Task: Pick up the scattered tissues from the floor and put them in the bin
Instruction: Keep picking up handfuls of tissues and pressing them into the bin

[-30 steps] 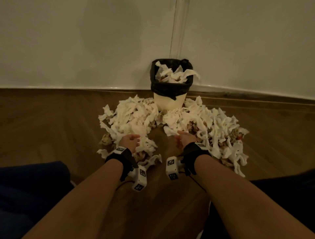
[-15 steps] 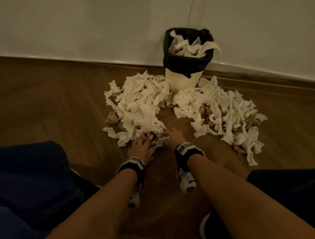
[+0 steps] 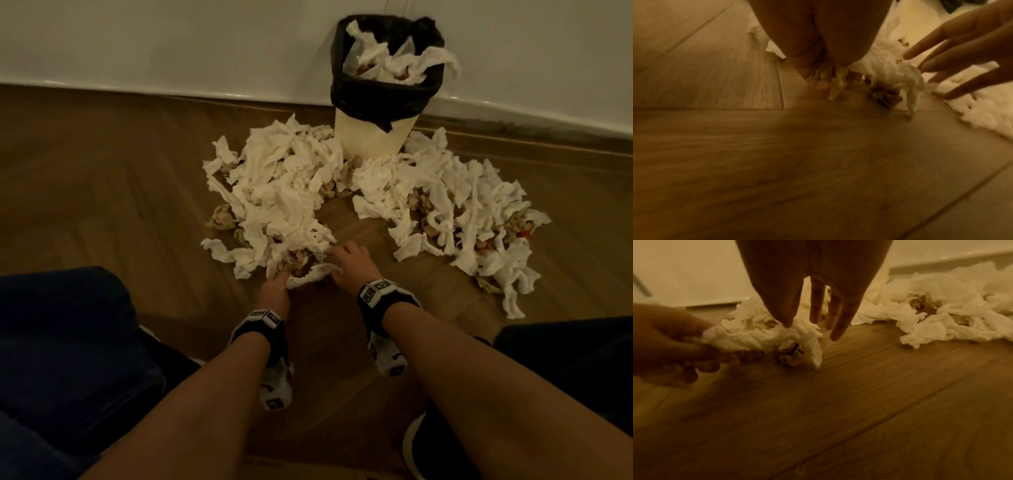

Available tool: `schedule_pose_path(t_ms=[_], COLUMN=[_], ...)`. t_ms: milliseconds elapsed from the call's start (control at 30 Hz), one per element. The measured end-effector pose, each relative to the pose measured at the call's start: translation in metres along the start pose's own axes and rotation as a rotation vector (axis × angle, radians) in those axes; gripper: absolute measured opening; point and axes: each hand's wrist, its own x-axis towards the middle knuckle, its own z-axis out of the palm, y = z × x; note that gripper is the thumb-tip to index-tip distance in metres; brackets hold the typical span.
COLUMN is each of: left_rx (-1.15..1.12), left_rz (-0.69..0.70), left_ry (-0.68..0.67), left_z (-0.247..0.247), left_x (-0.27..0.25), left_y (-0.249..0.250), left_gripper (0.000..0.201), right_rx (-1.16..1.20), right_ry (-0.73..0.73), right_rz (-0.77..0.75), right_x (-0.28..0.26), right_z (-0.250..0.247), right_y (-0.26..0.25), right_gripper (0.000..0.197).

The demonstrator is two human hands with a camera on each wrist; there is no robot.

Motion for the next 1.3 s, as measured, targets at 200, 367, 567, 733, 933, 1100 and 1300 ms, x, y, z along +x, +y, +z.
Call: schedule_pose_path(t_ms=[200,367,567,733,933,1100,1300], left_rx=[-0.415,-0.810,-0.916,-0.904,-1.532,-1.646,-1.341], left_rz=[-0.285,-0.447,-0.604,-0.634,-0.739,-0.761,-0.758], left_ry=[0.100,0.171,0.235,0.257,0.431,0.441,0.381], left_z=[-0.011,-0.026,-0.035,-0.028,-0.030,-0.033,-0.034], left_x=[0.001,0.002,0.005,0.003,0.007,0.008,0.001], left_y=[0.002,0.003,-0.009,-0.015,-0.014,-0.017,-0.021], left_gripper=[0.037,0.052,0.038,0.038,0.024,0.038,0.027], right_rx=[-0.176,-0.264,-0.230,-0.185,-0.076,-0.017,0.088], right_ry=[-0.182,-0.322,-0.313,-0.278,-0.237,-0.245,-0.187], right_rz=[-0.135,-0.102,0.059,0.177,0.258,0.256,0.316], right_x=[0.005,0.005,0.003,0.002,-0.001,0.001,0.001], right_z=[0.008,0.011,0.009,0.010,0.020,0.022,0.017], right_y=[-0.018,-0.022,-0.012,0.003,0.005,0.005,0.005], right_gripper=[0.054,0.044,0.039,0.033,0.035,0.033,0.026])
